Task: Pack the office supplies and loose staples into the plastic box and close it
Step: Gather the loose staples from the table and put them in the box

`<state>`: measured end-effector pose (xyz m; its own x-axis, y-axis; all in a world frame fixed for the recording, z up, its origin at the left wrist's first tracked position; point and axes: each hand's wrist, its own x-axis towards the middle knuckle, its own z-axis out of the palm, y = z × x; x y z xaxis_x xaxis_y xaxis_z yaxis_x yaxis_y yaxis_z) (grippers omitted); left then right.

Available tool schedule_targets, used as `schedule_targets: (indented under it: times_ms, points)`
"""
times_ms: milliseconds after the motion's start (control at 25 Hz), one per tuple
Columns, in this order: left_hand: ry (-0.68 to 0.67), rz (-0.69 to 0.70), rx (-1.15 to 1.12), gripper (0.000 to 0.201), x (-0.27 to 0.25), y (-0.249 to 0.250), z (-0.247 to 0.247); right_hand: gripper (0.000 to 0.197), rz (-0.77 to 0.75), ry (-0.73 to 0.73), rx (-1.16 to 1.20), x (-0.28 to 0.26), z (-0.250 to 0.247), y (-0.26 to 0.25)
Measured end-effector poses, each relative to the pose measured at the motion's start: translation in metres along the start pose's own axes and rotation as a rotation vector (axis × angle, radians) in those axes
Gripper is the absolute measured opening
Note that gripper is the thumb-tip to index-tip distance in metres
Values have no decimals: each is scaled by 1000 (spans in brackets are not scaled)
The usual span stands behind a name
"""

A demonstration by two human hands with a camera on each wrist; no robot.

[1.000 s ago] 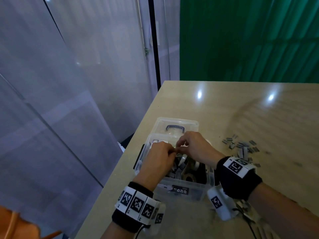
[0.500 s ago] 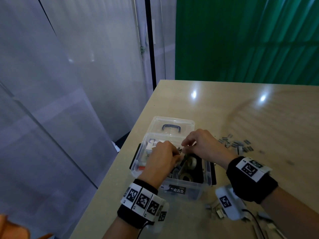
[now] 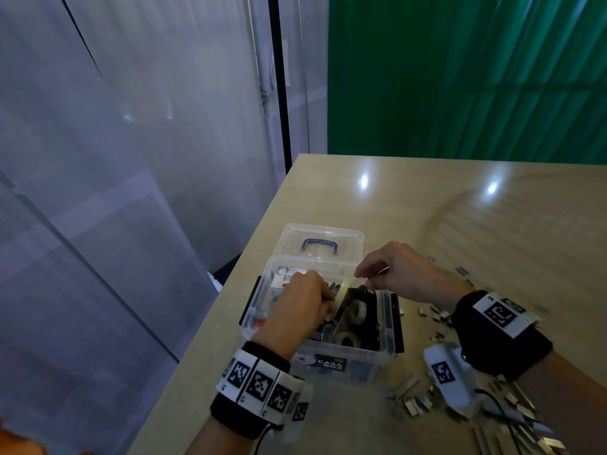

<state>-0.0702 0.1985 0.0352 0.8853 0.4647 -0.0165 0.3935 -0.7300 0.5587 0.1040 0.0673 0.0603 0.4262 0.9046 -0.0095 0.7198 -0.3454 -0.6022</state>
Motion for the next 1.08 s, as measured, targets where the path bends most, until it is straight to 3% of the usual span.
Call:
schedule_targets:
  times_ms: [120,320,560,800,1080]
  points:
    - [32,20,0,17,1,4,-4,21,11,24,24,-3,-6,6]
    - [-10,-26,-33,38,5,10,5,17,12,29,45,-5,-8,13]
    - [-5,-11,15,20,1,9,15,10,14,54,65,-7,-2,19]
    - [-33,-76,15,29,0,11,13,10,18,73,73,-8,0,21]
    - [26,-97,-36,34,-2,17,6,9,8,76,94,-14,-2,21]
